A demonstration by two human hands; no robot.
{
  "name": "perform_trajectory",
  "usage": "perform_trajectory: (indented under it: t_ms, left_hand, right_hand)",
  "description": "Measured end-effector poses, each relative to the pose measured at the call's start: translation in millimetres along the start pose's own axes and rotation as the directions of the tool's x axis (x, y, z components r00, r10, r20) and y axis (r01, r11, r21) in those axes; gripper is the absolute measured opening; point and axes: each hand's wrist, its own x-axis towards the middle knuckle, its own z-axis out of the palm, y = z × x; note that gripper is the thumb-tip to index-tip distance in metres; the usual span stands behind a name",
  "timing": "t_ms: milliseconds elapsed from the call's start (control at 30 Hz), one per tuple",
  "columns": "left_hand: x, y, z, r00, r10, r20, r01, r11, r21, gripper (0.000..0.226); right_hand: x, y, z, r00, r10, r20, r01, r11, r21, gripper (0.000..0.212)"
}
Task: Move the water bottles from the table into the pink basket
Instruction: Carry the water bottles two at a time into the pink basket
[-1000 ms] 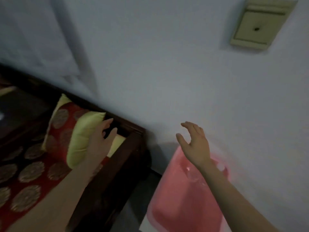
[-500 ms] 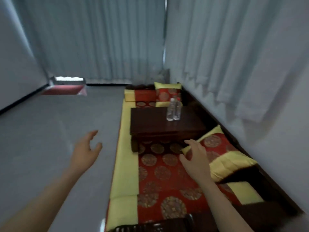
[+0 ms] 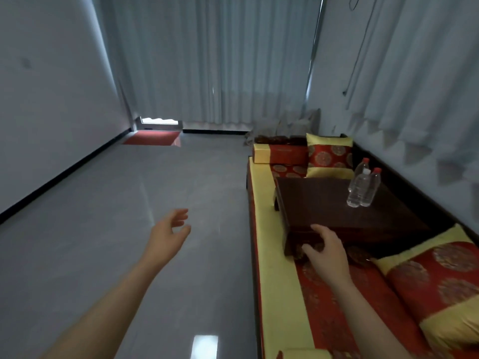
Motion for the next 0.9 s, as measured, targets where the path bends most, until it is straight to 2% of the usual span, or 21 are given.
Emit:
perform_trajectory:
  t_ms: [200,367,600,800,900]
  left_hand:
    - [124,-30,-1,0.997,0.041,0.058,-0.037,0.997,-0.066,0.039]
    - [237,-49,7,0.986,0.075,0.146,-0.061,0.993,-0.099,0.039]
    - [386,-49,31,0.965,0.140,0.224,-0.106,0.982,-0.158,0.040]
    - [519,-51,93,0.914,0.218,0.342,-0.164,0.970,-0.181,0.041]
    - [578,-49,129,0.858,0.268,0.438,-0.196,0.959,-0.203,0.041]
  right_hand:
    - [86,-40,81,0.997,0.013,-0.078,-0.014,1.000,-0.010,0.053]
    - [165,-70,144,0.990,0.091,-0.110,-0.090,0.996,0.013,0.056]
    - [259,-101,178,0.983,0.103,-0.149,-0.114,0.991,-0.064,0.056]
    - [348,-90,204,0.938,0.176,-0.300,-0.213,0.972,-0.095,0.057]
    - [386,-82,220,0.886,0.247,-0.393,-0.297,0.952,-0.072,0.056]
